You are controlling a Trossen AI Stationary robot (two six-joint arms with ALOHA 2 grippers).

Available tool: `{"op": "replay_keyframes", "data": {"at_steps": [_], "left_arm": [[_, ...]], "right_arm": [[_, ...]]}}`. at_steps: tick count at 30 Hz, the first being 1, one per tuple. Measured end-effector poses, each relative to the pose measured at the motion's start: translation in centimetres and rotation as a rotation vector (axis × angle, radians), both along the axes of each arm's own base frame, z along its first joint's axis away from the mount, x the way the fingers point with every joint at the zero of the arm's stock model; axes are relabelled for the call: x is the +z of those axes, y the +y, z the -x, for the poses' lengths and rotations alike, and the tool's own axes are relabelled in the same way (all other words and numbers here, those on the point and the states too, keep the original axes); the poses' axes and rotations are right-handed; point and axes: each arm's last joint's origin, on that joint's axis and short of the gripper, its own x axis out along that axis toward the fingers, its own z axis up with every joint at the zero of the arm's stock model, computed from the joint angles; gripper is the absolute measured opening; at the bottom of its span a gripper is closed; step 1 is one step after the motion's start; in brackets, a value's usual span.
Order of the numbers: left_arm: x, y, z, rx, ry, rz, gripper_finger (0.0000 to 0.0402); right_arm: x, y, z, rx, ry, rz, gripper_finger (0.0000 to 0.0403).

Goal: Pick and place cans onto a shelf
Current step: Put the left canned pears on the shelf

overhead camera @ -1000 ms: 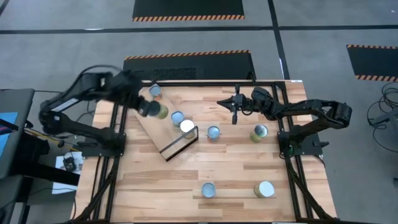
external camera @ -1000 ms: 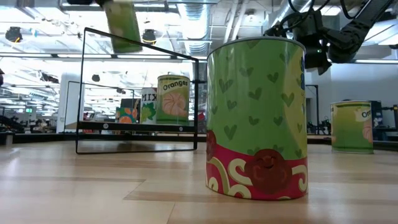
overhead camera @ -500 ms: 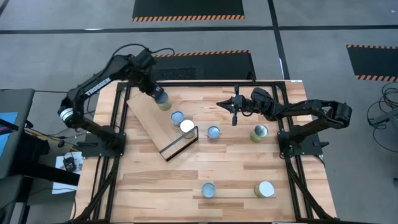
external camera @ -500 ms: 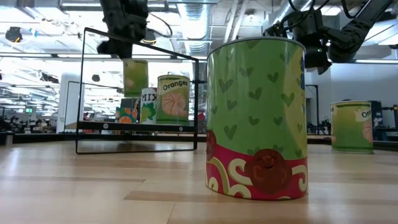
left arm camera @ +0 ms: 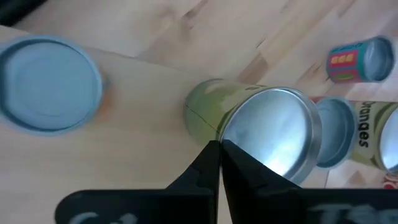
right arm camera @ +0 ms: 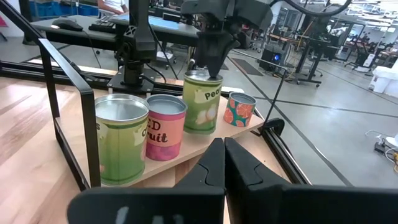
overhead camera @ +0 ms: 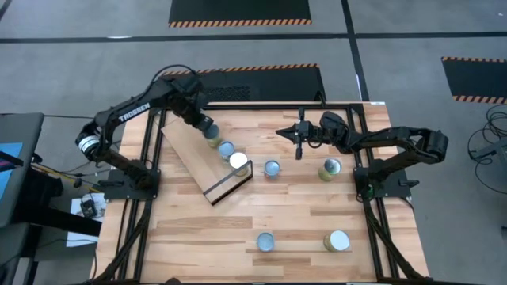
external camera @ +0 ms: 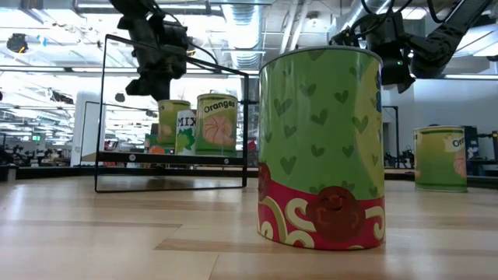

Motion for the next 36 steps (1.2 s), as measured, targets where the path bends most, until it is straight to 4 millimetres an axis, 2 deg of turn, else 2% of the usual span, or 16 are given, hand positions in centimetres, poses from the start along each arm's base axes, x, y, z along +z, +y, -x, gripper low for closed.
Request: {"op": "replay_keyframes", "data": {"at_steps": [27,36], "left_arm": [[-0.6,0.3,-0.2,0.044,-0.001,0.026,0.0],[-1.9,0.1,-0.2,0.049,0.004,0.042,0.0]], "right_arm": [[0.0,0.0,0.0,-0.001,-0.001,0.0,0.0012],[0.0,0.0,0.0,-0.001,-0.001,0.0,0.0012]]}}
